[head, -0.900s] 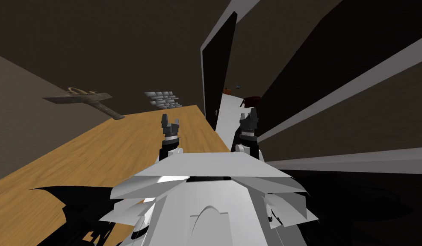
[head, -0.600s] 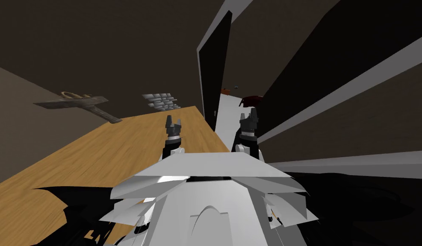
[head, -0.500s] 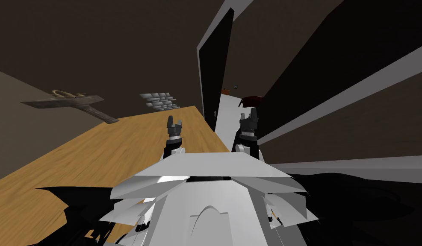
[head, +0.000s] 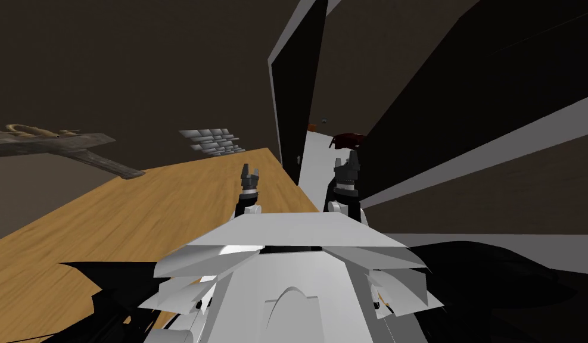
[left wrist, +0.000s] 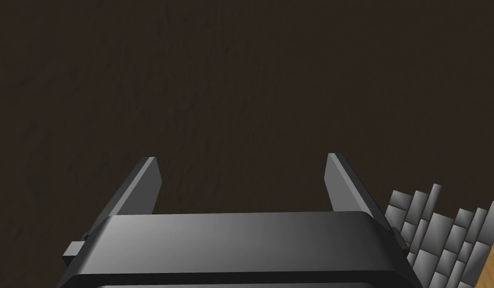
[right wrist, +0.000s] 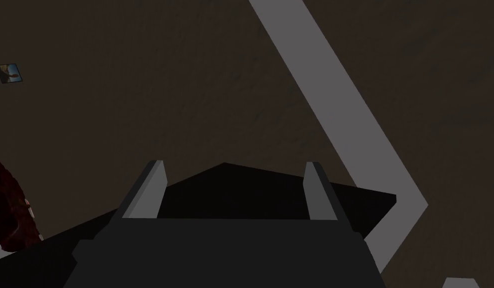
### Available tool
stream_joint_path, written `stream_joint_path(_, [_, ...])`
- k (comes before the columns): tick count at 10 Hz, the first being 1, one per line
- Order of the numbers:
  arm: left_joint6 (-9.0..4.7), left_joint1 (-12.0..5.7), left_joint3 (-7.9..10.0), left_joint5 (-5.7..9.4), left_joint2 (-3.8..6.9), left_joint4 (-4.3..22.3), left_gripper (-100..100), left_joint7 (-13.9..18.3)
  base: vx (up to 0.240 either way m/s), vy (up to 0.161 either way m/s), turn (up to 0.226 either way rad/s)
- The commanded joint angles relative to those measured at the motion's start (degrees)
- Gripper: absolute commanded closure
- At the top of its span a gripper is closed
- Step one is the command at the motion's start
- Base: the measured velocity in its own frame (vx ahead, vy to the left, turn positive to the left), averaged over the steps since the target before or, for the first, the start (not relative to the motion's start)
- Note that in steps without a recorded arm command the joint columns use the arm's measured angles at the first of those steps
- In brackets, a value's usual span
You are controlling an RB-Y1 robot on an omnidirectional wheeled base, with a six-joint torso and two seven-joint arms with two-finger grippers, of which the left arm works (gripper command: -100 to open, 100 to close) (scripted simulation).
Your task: Push the door open
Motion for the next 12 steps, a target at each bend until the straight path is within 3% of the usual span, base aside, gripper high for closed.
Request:
stream_joint_path(1, [-0.42, -0.7, -0.69, 0.16, 0.15, 1.83, -100, -0.14, 0.11, 0.043, -0.052])
stream_joint_path(12, [-3.12, -7.03, -6.25, 1.78, 1.14, 16.82, -100, -1.07, 0.11, 0.049, -0.107])
